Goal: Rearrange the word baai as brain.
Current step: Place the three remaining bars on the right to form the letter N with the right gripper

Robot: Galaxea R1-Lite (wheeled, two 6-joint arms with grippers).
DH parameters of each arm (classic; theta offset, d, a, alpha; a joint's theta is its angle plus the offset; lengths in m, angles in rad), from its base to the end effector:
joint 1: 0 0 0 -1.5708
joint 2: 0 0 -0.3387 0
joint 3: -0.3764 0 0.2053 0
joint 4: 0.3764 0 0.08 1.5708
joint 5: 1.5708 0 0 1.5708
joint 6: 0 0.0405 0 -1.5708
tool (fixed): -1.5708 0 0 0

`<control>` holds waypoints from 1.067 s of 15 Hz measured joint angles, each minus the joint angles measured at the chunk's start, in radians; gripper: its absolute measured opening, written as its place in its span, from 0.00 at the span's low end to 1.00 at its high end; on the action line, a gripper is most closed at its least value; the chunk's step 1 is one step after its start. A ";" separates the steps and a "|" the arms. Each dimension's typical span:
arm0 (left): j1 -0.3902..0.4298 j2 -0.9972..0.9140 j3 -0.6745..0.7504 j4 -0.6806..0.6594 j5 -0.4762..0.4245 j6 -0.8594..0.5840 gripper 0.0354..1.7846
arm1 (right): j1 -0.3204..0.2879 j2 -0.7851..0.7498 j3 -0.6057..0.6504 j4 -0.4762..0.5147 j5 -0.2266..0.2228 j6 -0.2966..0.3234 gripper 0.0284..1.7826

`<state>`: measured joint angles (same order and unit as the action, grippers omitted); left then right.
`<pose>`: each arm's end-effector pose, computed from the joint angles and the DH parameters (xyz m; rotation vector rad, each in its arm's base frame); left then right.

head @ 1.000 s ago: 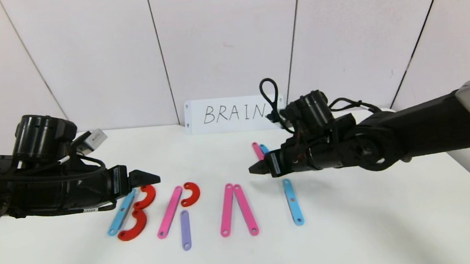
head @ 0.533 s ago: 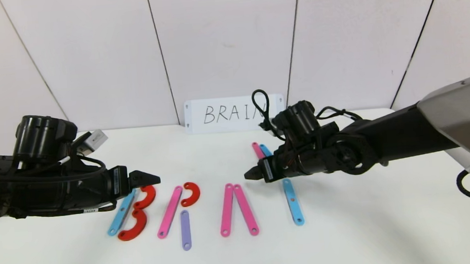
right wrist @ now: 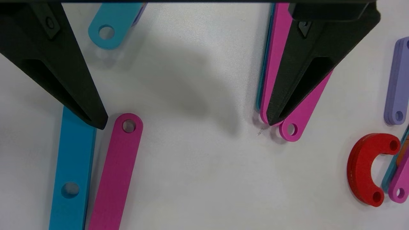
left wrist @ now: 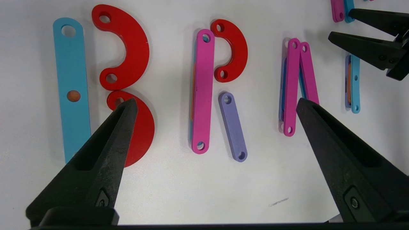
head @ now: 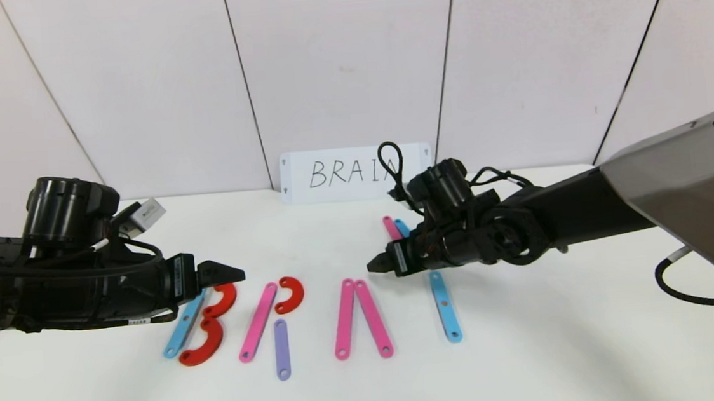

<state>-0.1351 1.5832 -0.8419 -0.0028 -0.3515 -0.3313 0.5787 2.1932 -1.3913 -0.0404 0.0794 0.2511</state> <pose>0.2788 -0.0520 0.1860 -0.3903 0.8129 -0.3378 0.3930 0.2606 0.1074 0.0394 0.8219 0.5257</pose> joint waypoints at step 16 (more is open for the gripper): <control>0.000 -0.003 0.004 0.000 -0.001 0.000 0.97 | -0.013 0.108 -0.122 -0.006 -0.138 -0.020 0.98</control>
<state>-0.1351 1.5802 -0.8374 -0.0028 -0.3530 -0.3309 0.5662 2.3009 -1.5134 -0.0460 -0.0585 0.2313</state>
